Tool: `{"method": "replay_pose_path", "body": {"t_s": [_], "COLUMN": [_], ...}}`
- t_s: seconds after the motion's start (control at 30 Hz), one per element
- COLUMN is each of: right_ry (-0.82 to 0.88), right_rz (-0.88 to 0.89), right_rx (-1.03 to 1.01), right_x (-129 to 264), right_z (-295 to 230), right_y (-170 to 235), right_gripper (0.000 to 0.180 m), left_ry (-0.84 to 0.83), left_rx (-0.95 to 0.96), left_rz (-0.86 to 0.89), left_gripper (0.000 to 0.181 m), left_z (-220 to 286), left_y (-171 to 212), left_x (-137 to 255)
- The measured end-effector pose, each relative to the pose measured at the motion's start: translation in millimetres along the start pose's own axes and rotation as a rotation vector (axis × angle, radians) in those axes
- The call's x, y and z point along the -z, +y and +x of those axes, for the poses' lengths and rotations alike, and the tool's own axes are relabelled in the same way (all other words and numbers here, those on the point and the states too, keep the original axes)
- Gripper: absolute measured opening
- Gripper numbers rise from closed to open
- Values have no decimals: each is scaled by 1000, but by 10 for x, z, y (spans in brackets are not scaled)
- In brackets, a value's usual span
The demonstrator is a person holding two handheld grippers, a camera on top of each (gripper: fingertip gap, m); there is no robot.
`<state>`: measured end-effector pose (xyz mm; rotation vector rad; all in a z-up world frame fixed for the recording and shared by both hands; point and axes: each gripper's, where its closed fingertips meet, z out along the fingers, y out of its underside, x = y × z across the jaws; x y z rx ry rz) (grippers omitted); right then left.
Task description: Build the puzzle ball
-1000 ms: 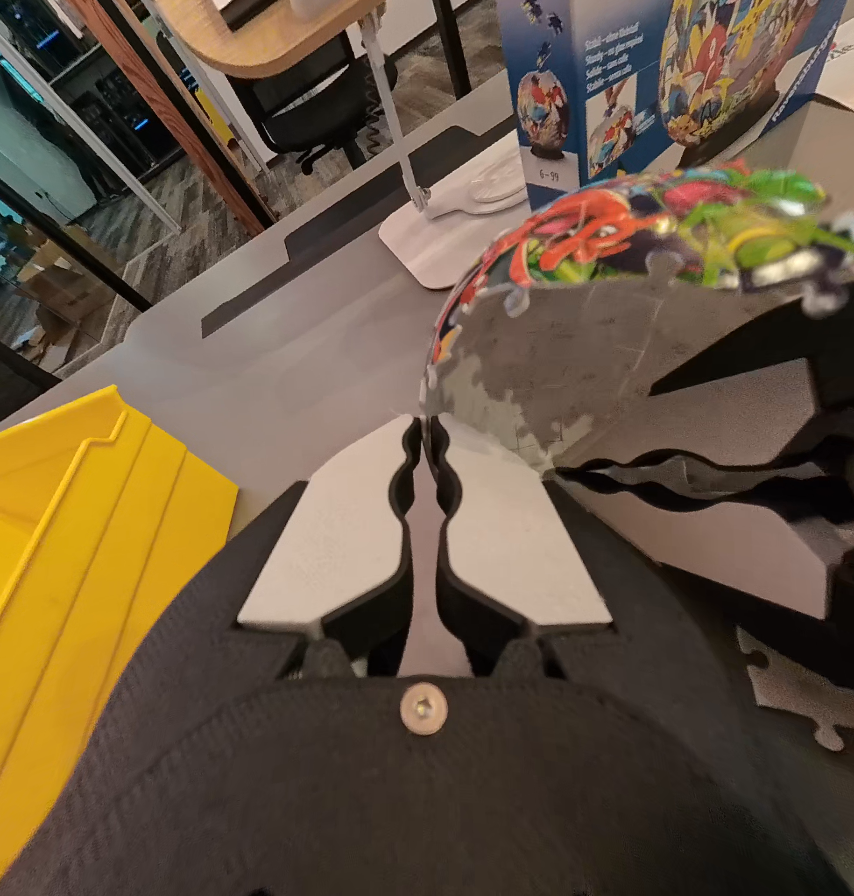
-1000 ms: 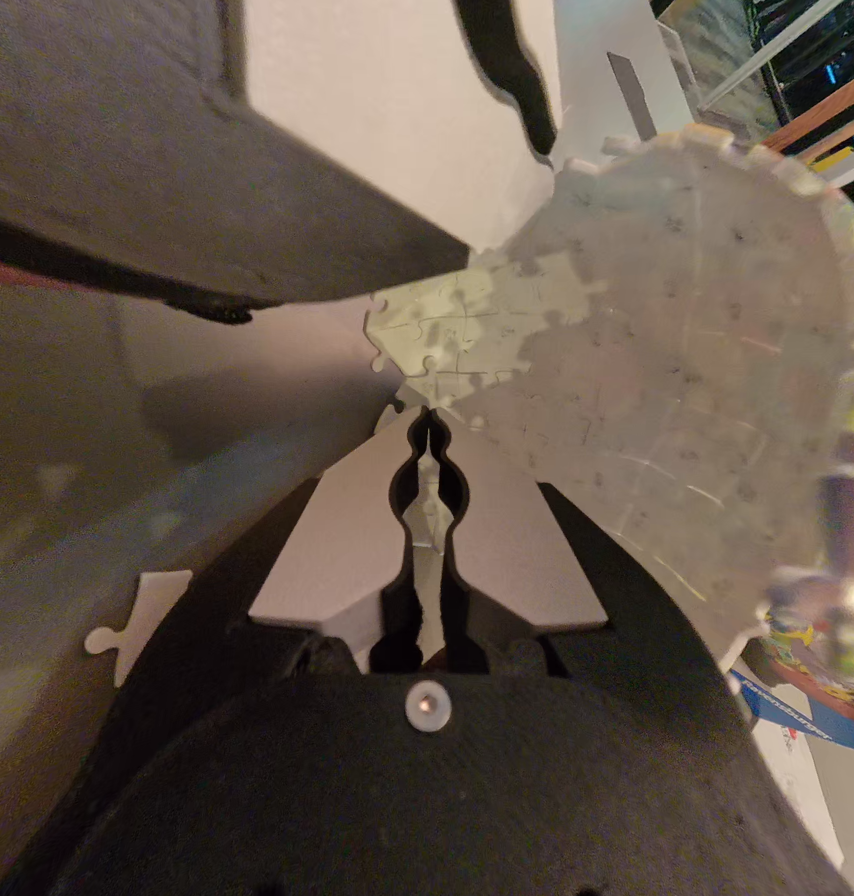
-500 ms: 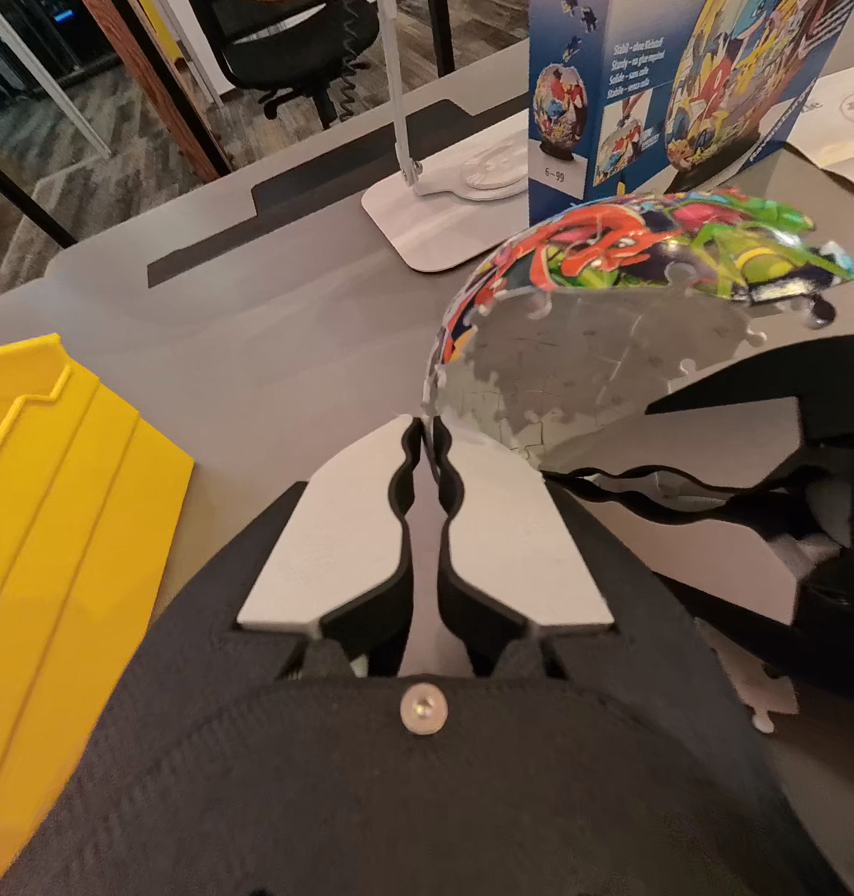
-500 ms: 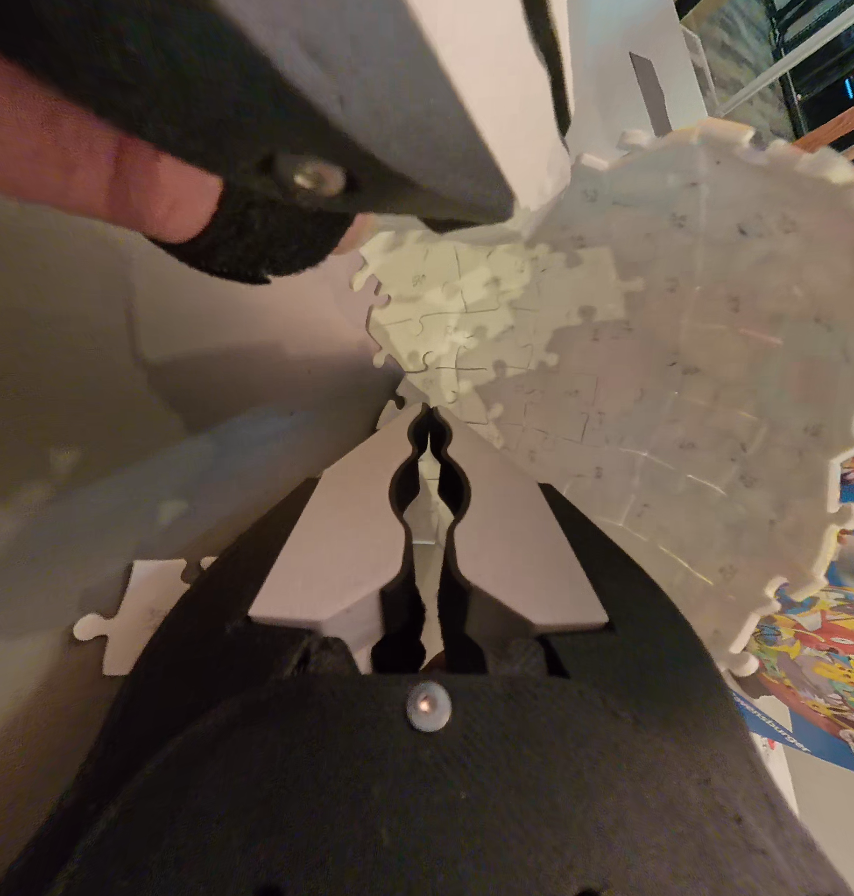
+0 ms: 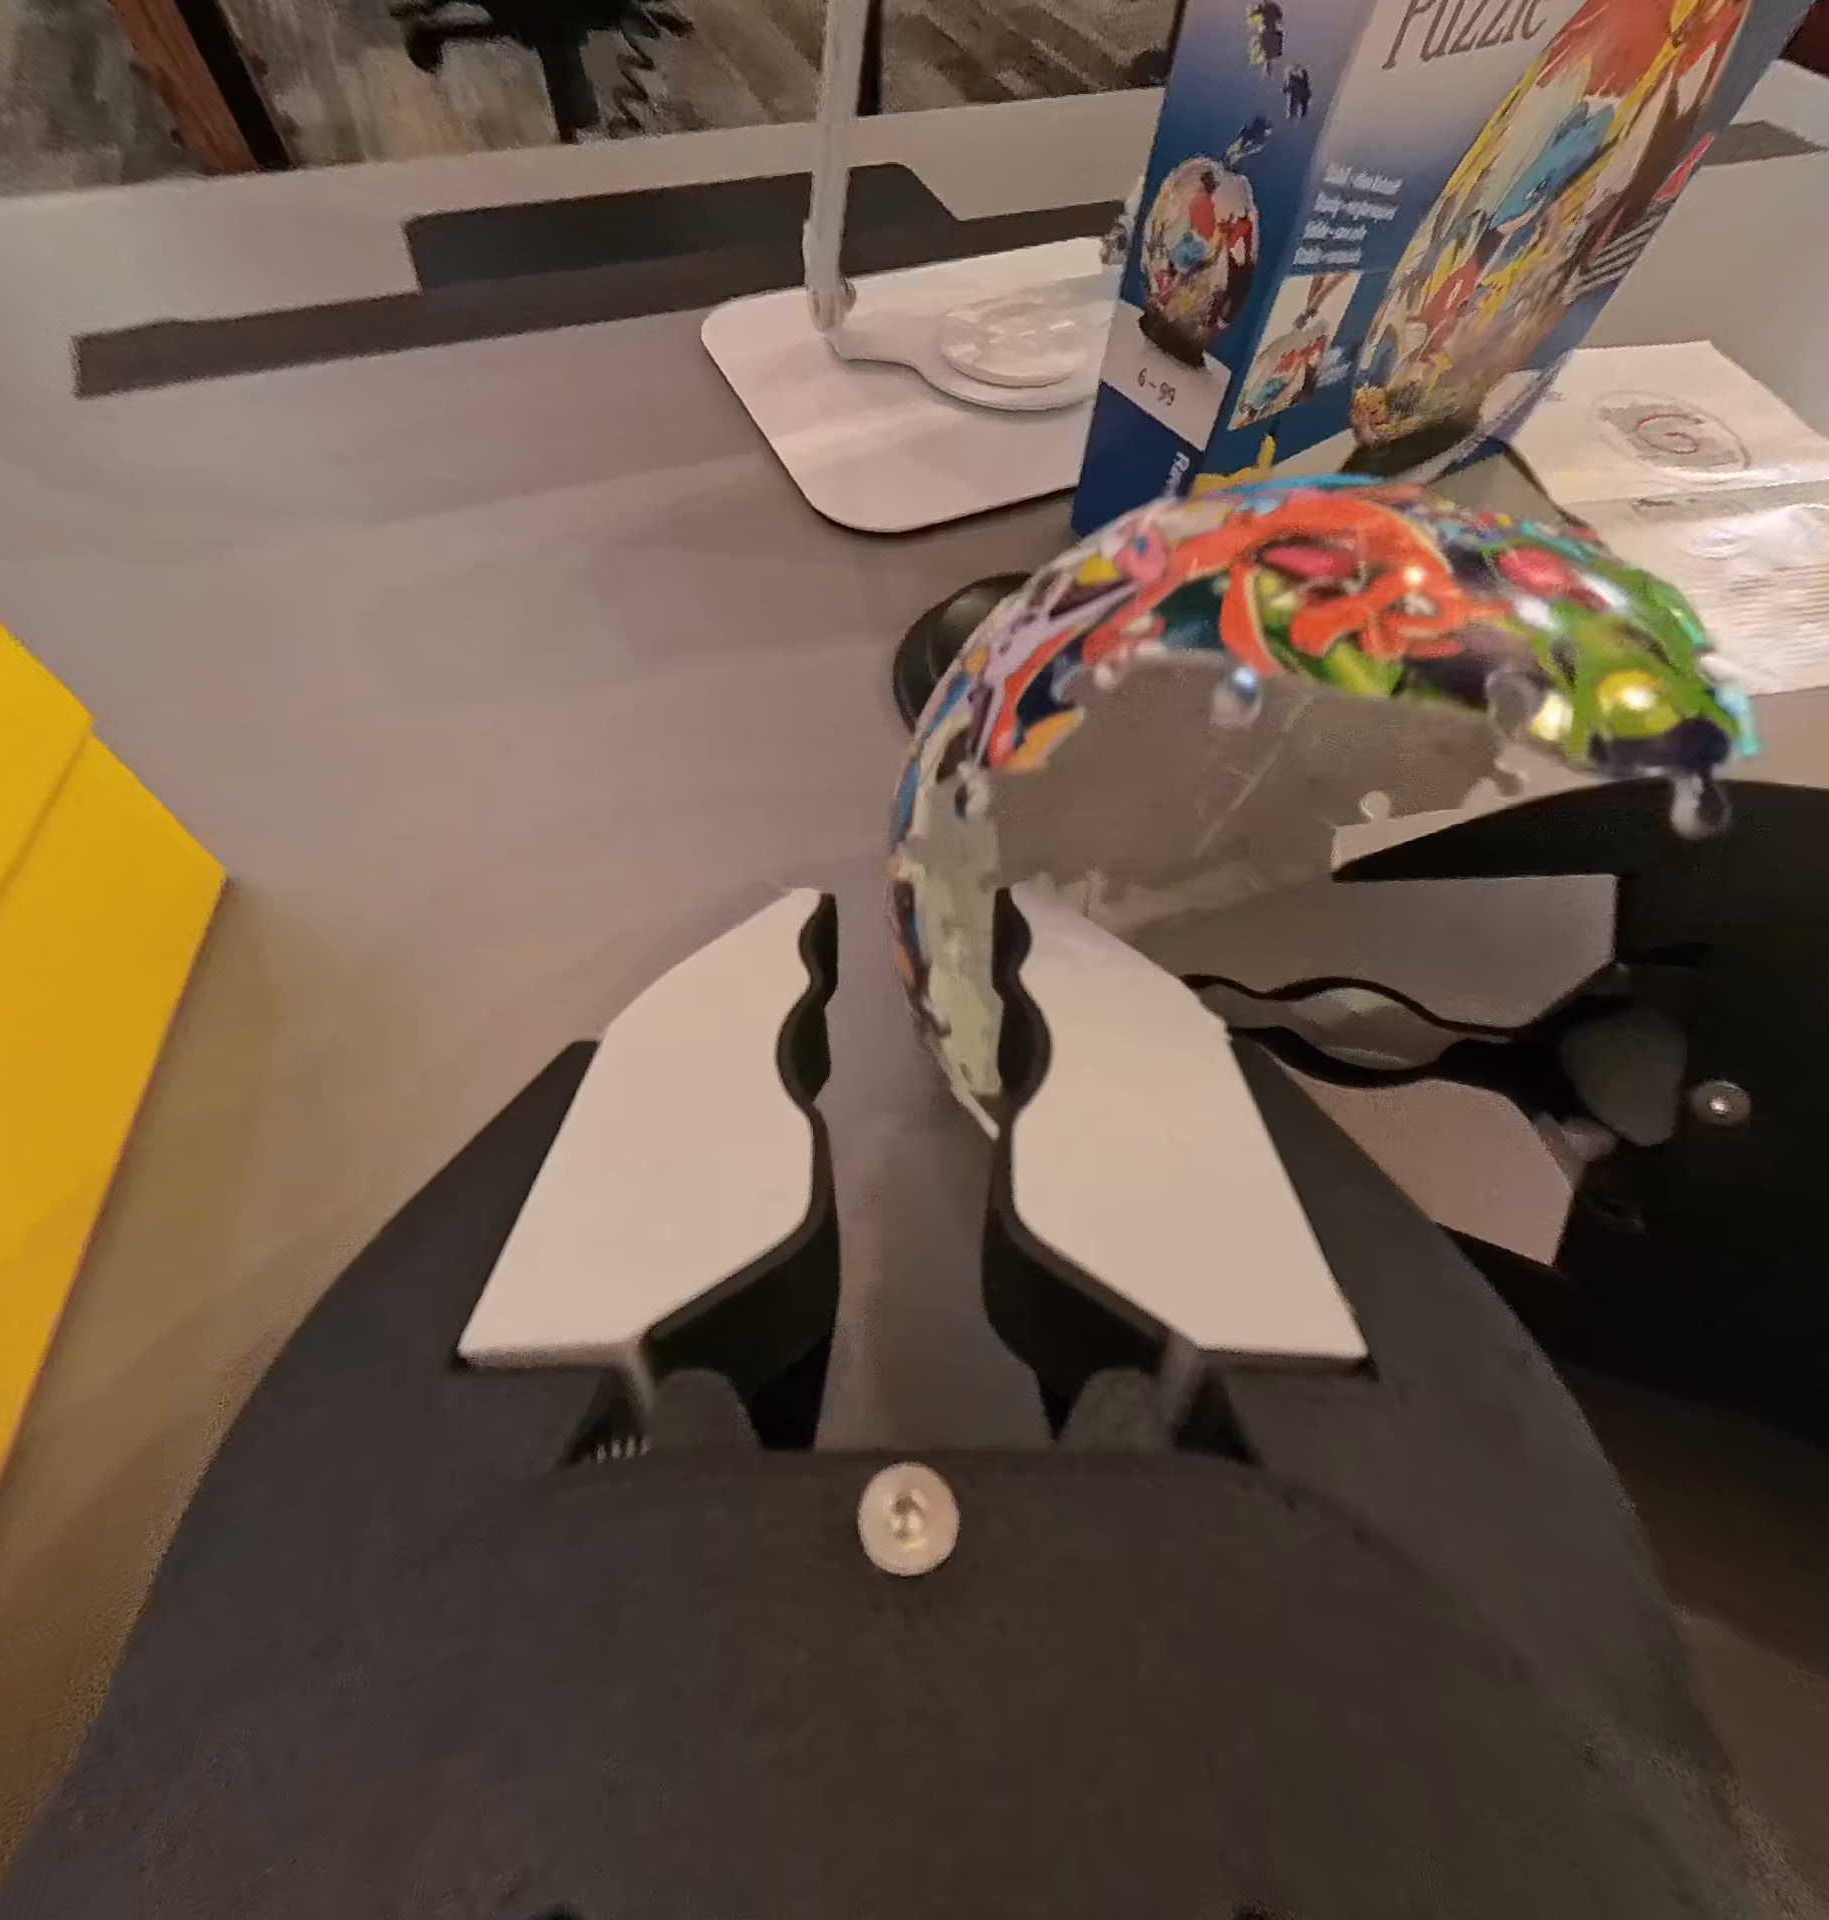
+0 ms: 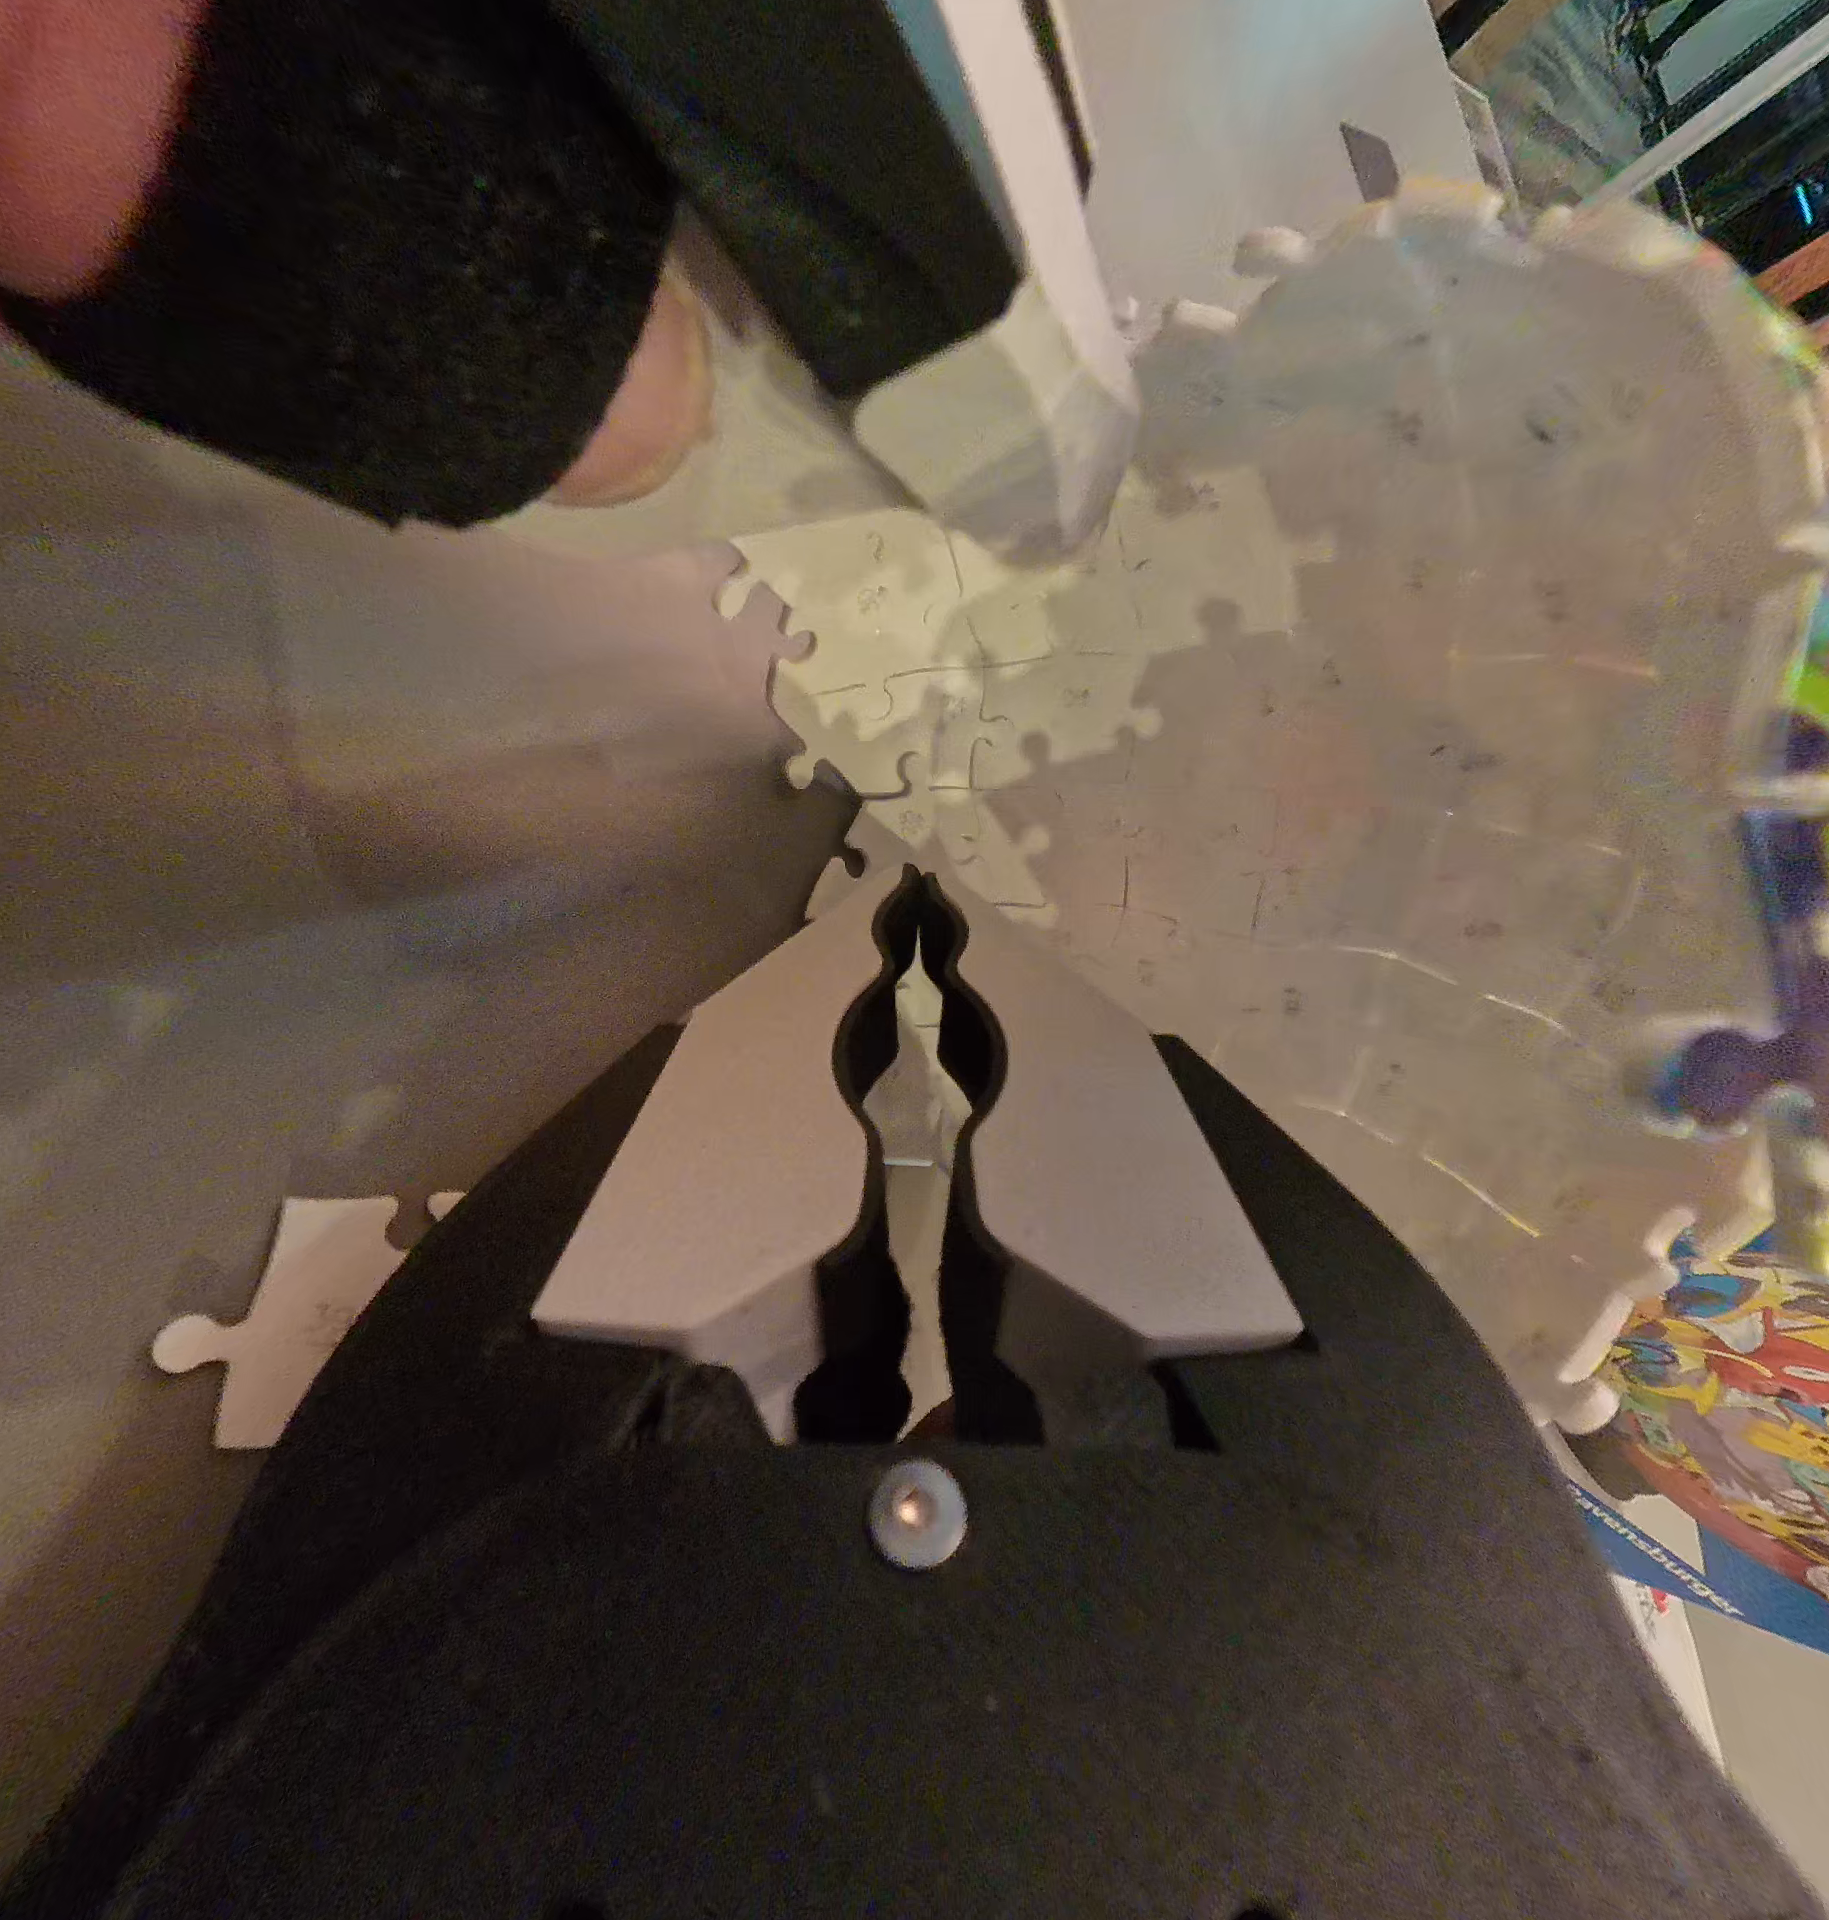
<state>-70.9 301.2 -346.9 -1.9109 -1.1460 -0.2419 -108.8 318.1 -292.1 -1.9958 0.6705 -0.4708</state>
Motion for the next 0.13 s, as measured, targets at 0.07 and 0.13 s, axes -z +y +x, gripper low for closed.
{"method": "replay_pose_path", "body": {"t_s": [0.07, 0.13], "right_ry": [3, 3], "right_rz": [2, 3], "right_rx": [8, 10], "right_x": [-1, -2], "right_z": [-1, -1], "right_y": [0, -1], "right_gripper": [0, 0], "left_ry": [44, 83], "left_rx": [28, 58], "left_rz": [-54, -105], "left_gripper": [38, 38], "left_z": [37, 71], "left_y": [102, 212], "left_x": [-13, -28]}}
